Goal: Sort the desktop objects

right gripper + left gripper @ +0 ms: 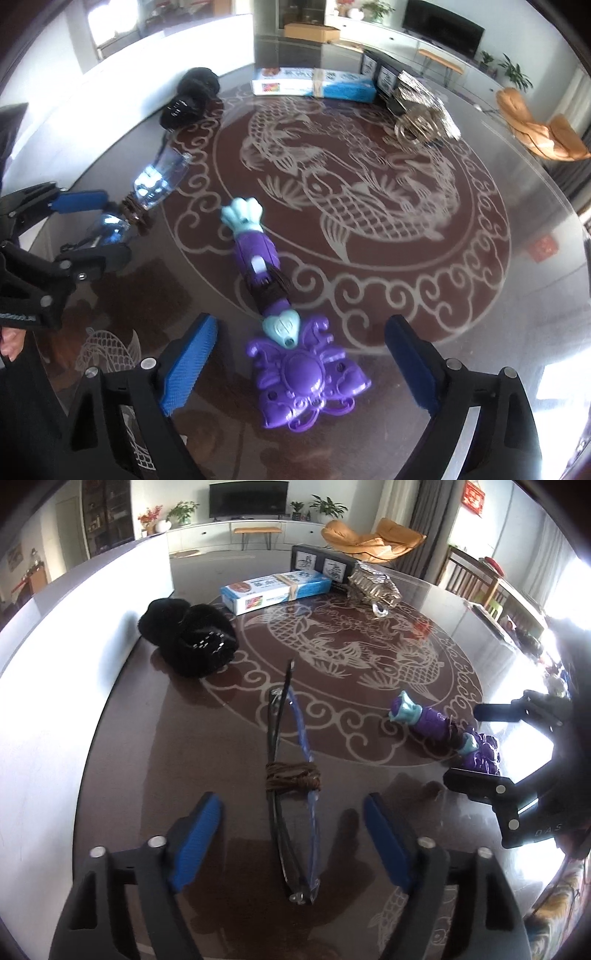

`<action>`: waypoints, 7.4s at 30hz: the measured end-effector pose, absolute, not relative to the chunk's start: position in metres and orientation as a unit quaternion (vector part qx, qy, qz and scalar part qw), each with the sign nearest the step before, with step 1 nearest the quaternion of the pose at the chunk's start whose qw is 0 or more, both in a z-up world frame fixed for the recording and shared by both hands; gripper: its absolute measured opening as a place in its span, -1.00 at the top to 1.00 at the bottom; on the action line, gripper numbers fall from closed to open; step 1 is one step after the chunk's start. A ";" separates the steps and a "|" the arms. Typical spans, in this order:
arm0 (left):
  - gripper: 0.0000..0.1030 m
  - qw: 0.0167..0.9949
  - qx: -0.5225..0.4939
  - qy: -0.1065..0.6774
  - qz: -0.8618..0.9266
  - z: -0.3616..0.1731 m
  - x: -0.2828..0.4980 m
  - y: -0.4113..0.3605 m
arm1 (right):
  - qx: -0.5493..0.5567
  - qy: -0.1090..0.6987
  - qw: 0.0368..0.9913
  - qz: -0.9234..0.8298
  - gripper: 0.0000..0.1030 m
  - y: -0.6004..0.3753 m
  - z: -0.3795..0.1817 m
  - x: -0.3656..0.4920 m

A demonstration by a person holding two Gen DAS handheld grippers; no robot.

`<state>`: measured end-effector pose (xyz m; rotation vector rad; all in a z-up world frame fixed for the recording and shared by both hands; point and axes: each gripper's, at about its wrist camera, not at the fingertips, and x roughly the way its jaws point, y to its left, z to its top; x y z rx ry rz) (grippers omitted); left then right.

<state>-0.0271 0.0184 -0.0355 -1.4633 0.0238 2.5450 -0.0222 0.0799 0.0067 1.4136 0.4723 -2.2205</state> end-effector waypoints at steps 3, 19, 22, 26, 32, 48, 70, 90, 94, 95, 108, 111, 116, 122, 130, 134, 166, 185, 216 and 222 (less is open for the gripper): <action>0.49 0.104 -0.488 0.046 0.865 -0.033 -0.026 0.027 | 0.525 0.170 0.247 -0.797 0.22 0.077 0.009 -0.029; 0.51 0.117 -0.320 -0.077 0.937 0.077 0.061 -0.039 | 0.451 0.077 0.266 -0.849 0.42 0.084 0.105 -0.002; 0.51 0.091 -0.299 -0.093 0.945 0.103 0.069 -0.080 | 0.429 0.074 0.297 -0.850 0.62 0.050 0.133 -0.003; 0.51 0.027 -0.301 -0.107 0.947 0.119 0.069 -0.153 | 0.400 0.083 0.350 -0.843 0.62 -0.020 0.159 -0.007; 0.51 -0.056 -0.354 -0.114 0.926 0.102 0.066 -0.248 | 0.390 0.043 0.443 -0.806 0.62 -0.127 0.177 -0.006; -0.45 -0.183 -0.439 -0.119 0.872 0.041 0.049 -0.295 | 0.414 0.019 0.464 -0.783 -0.56 -0.230 0.108 -0.005; -1.00 0.078 -0.451 0.002 0.889 0.020 -0.003 0.018 | 0.419 0.090 0.024 -0.903 -1.00 0.144 -0.015 -0.034; -1.00 0.023 -0.463 0.013 0.886 -0.047 -0.021 0.013 | 0.417 0.131 0.013 -0.899 -1.00 0.126 -0.011 -0.022; -1.00 0.027 -0.462 0.015 0.886 -0.045 -0.020 0.012 | 0.418 0.129 0.013 -0.899 -1.00 0.126 -0.011 -0.022; -1.00 0.028 -0.462 0.015 0.886 -0.045 -0.020 0.012 | 0.417 0.131 0.011 -0.899 -1.00 0.126 -0.011 -0.022; -1.00 0.023 -0.463 0.012 0.886 -0.043 -0.018 0.013 | 0.418 0.131 0.012 -0.899 -1.00 0.126 -0.011 -0.021; -1.00 0.023 -0.464 0.013 0.885 -0.043 -0.018 0.013 | 0.417 0.131 0.011 -0.899 -1.00 0.125 -0.011 -0.021; -1.00 0.007 -0.472 -0.030 0.881 -0.029 -0.050 0.003 | 0.417 0.132 0.011 -0.899 -1.00 0.126 -0.011 -0.021; -1.00 -0.081 -0.472 -0.064 0.876 -0.014 -0.134 -0.019 | 0.417 0.132 0.011 -0.899 -1.00 0.125 -0.011 -0.020; -1.00 -0.097 -0.474 -0.050 0.874 -0.042 -0.174 -0.022 | 0.417 0.132 0.010 -0.899 -1.00 0.125 -0.010 -0.020; 0.17 -0.020 -0.439 -0.001 0.898 -0.034 -0.158 -0.004 | 0.416 0.134 0.010 -0.899 -1.00 0.125 -0.011 -0.020; -1.00 0.070 -0.460 0.038 0.884 -0.039 -0.043 0.022 | 0.414 0.140 0.007 -0.900 -1.00 0.123 -0.010 -0.019; -1.00 0.070 -0.460 0.038 0.884 -0.039 -0.042 0.022 | 0.414 0.138 0.007 -0.900 -1.00 0.123 -0.010 -0.020; -1.00 0.070 -0.460 0.037 0.885 -0.040 -0.043 0.022 | 0.416 0.133 0.009 -0.899 -1.00 0.124 -0.010 -0.019; -1.00 0.070 -0.460 0.037 0.885 -0.040 -0.043 0.022 | 0.466 0.022 0.101 -0.879 -1.00 0.143 -0.012 -0.068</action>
